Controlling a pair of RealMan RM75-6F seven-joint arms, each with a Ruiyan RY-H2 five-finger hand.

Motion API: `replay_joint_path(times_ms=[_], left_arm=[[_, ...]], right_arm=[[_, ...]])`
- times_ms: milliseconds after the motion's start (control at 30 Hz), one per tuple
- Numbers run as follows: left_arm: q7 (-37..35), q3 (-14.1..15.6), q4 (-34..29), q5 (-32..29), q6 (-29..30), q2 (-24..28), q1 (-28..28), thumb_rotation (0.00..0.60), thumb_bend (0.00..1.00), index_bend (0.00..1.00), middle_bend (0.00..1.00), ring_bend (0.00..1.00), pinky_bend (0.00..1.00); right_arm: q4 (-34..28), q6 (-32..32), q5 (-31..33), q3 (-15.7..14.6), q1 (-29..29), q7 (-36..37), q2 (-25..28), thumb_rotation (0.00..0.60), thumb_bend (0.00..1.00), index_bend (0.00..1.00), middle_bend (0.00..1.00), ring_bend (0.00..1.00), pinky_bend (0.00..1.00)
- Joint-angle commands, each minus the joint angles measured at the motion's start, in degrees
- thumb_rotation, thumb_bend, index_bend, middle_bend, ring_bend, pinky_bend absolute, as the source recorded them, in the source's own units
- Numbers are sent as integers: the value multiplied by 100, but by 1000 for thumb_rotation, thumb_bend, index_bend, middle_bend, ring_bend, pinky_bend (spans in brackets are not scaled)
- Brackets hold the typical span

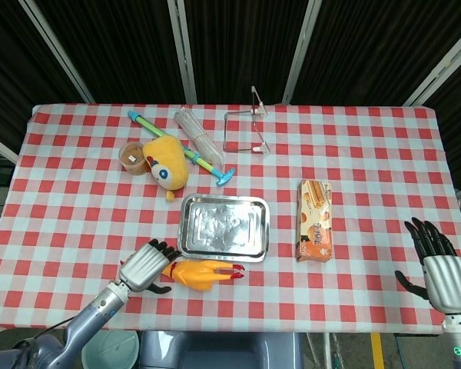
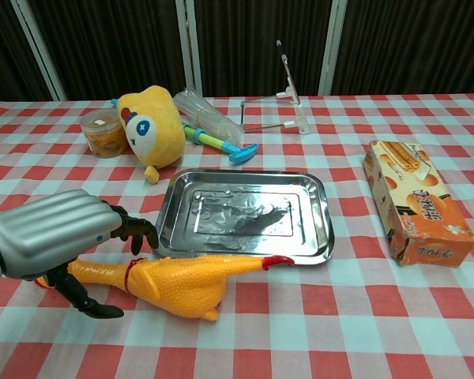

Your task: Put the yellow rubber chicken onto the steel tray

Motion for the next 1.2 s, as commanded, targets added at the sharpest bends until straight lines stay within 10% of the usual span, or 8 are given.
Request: replay_joint_path(times_ms=[33,833,1200], left_arm=[[10,23,27,-39,7,-30,-10,600,97,286,378,330,397],[-1442,470,562,803,678,-196,-228,600,710,577,677,612,736],[-2046,314,238,1513,1515,541,-546,600,811,626,725,655,767]], right_arm=[[20,-8,21,3,-5,21,2,600,261,0,60,34,164],[33,51,57,-3,-92,248,-13,600,260,0,61,34,163],[-462,244,-402,129,87,1097,517,600,259,0,81,102,227]])
